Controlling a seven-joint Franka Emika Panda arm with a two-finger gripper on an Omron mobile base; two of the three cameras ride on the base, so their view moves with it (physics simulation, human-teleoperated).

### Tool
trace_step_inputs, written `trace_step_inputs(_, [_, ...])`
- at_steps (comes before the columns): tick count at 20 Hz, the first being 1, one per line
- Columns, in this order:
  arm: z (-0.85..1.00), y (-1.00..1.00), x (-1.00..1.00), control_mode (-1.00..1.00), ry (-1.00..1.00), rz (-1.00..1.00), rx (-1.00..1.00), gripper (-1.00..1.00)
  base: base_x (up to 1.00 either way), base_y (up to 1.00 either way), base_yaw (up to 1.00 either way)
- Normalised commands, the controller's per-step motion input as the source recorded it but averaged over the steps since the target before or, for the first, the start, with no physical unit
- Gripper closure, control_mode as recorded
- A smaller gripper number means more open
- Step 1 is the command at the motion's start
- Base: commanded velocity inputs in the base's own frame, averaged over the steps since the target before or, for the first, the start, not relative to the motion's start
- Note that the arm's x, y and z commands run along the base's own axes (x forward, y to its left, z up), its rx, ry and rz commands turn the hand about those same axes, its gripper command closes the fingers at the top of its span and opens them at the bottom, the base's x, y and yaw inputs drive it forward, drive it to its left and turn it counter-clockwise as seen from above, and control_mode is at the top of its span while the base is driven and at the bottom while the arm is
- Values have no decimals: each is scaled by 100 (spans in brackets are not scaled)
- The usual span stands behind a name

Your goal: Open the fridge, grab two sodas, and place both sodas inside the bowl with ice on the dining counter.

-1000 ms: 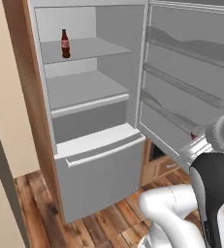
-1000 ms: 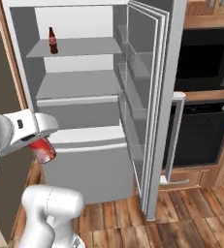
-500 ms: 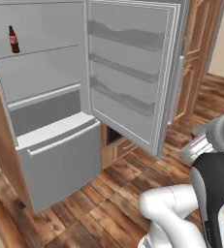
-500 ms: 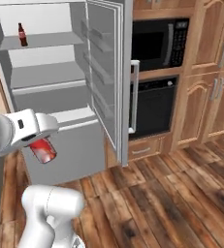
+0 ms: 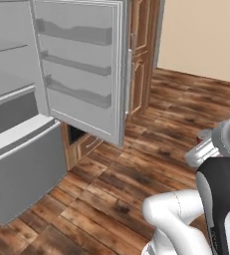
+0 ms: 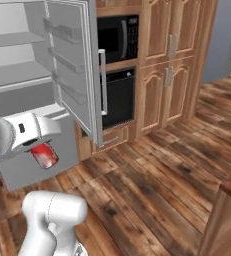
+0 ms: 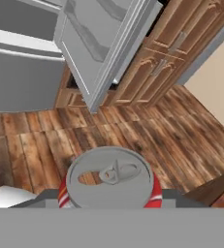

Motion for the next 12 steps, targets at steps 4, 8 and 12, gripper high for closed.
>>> trace_step_inputs(4, [0,0,0,100,0,0,0,100,-67,-3,-42])
trace_step_inputs(8, [0,0,0,100,0,0,0,100,-49,-19,-42])
trace_step_inputs(12, [0,0,0,100,0,0,0,100,-6,-52,-38])
